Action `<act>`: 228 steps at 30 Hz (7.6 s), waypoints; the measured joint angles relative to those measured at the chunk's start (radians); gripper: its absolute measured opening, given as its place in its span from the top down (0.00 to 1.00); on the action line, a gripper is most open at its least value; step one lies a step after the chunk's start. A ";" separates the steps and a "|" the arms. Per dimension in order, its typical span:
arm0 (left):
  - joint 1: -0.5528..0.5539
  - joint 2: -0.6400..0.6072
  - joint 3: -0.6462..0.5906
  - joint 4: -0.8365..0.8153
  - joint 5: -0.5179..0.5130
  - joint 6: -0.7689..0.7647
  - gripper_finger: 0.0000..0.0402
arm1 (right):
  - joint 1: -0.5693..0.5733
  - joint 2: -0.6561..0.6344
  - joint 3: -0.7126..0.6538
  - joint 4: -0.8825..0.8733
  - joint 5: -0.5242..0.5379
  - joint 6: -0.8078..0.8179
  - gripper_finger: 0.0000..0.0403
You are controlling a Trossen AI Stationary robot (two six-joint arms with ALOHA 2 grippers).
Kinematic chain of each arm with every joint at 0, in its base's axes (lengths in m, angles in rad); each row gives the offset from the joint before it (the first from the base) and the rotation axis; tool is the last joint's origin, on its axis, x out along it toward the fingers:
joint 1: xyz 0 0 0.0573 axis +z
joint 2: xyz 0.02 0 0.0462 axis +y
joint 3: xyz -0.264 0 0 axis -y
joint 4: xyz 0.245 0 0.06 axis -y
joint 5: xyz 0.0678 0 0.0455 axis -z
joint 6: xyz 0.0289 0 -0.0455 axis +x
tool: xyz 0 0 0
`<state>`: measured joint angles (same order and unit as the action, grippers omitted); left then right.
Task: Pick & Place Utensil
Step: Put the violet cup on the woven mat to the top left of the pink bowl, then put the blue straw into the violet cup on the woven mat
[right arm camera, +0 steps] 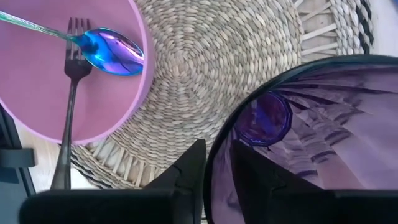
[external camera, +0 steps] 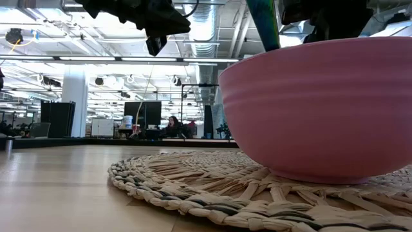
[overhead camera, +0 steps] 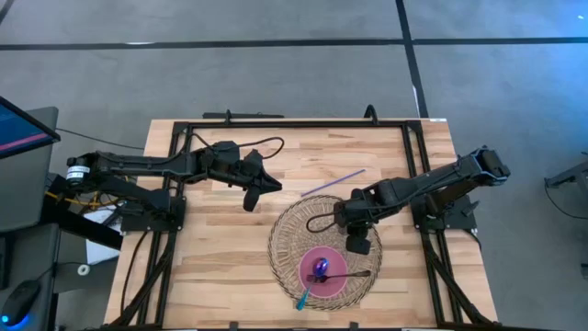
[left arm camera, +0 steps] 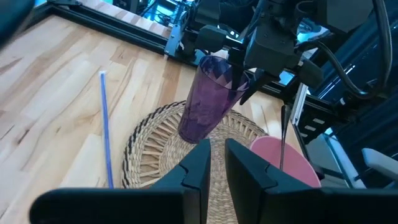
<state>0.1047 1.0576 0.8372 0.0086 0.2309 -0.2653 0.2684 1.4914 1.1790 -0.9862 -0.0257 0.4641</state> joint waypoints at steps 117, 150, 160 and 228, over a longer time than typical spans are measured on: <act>0.109 0.752 -0.001 0.512 -0.182 0.279 0.99 | 0.115 -0.556 -0.536 0.864 0.369 -0.395 0.83; -0.174 0.011 0.000 -0.345 -0.555 0.101 0.99 | -0.043 0.106 -0.019 0.809 0.341 -0.813 0.78; -0.252 0.029 0.000 -0.296 -0.513 0.100 0.99 | -0.123 0.151 -0.010 0.751 0.460 -0.806 0.54; -0.282 0.029 0.001 0.016 -0.765 0.315 0.70 | -0.124 0.136 -0.010 0.655 0.551 -0.671 1.00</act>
<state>-0.1768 1.0870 0.8387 0.0242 -0.5344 0.0493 0.1442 1.6271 1.1686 -0.3308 0.5255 -0.2066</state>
